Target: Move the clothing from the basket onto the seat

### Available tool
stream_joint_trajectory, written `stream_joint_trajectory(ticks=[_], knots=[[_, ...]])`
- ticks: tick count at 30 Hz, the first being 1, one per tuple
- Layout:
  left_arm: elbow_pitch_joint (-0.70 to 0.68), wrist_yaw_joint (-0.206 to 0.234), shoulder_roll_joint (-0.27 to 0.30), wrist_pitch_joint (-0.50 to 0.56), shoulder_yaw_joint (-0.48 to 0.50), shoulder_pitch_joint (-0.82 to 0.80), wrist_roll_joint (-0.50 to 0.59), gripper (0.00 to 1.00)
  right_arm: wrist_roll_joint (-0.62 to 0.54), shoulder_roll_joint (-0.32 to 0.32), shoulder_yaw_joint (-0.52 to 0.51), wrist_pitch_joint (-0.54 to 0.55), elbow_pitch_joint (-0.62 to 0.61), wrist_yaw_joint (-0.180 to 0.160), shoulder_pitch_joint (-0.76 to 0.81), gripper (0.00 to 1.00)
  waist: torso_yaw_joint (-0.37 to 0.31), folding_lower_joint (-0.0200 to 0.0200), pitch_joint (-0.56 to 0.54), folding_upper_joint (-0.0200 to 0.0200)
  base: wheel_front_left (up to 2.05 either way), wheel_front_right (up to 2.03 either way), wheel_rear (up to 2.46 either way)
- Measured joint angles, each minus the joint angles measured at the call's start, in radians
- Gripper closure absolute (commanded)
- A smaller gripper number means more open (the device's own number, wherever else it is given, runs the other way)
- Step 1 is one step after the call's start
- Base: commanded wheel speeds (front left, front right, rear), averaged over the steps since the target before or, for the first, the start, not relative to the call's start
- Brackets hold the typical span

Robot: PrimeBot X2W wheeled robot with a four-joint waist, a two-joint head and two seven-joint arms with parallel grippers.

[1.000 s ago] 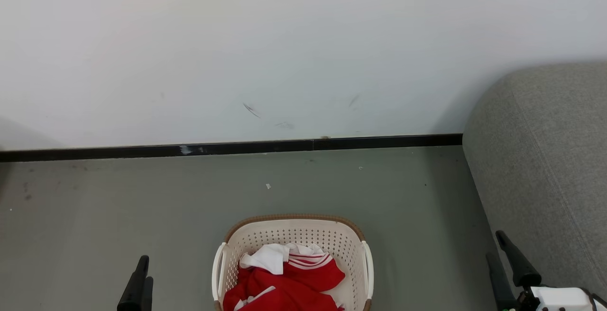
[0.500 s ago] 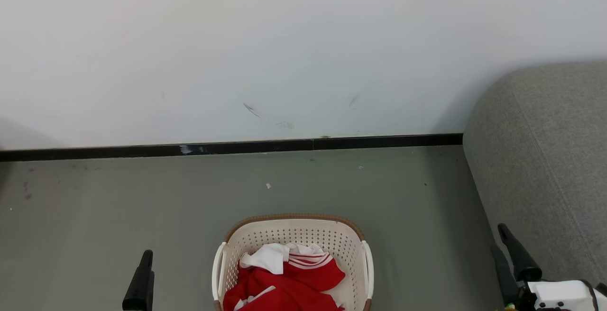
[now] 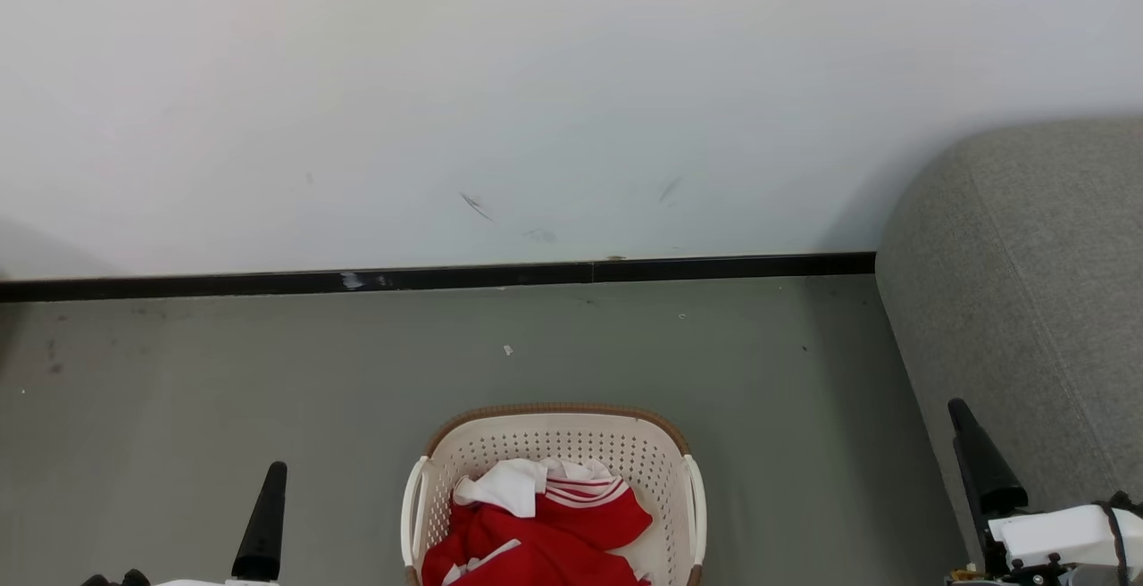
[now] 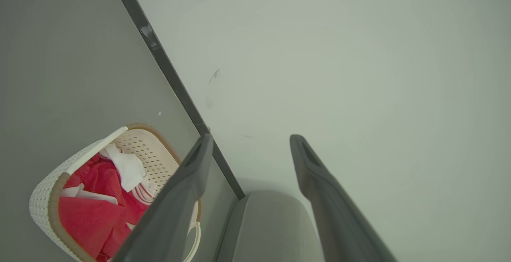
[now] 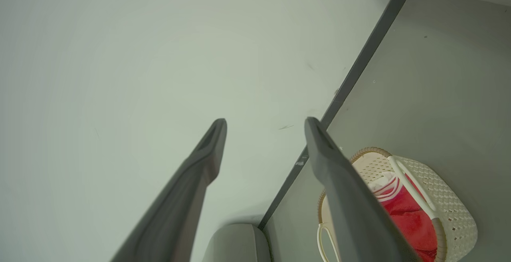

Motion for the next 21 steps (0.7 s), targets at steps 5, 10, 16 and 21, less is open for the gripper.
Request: stream_joint_trajectory(ticks=[5,10,16,21], knots=[[-0.002,0.0,0.016,-0.018,-0.012,-0.004,0.068,0.0,-0.096,-0.016,0.014,-0.019,-0.015,0.0,0.0,0.0,0.002,0.0039,-0.006,0.0,0.0,0.0,0.0],[-0.007,0.006,0.031,-0.035,-0.028,-0.012,0.142,0.0,-0.211,-0.037,0.054,-0.033,-0.029,0.0,0.0,0.0,0.005,0.0056,-0.013,0.0,0.0,0.0,0.0],[-0.022,0.014,0.057,-0.056,-0.04,-0.013,0.265,0.0,-0.337,-0.058,0.103,-0.057,-0.038,0.0,0.0,0.0,0.007,0.0053,-0.02,0.0,0.0,0.0,0.0],[-0.034,0.024,0.074,-0.074,-0.061,-0.014,0.374,0.0,-0.444,-0.066,0.116,-0.072,-0.043,0.0,0.0,0.0,0.008,0.0017,-0.021,0.0,0.0,0.0,0.0]])
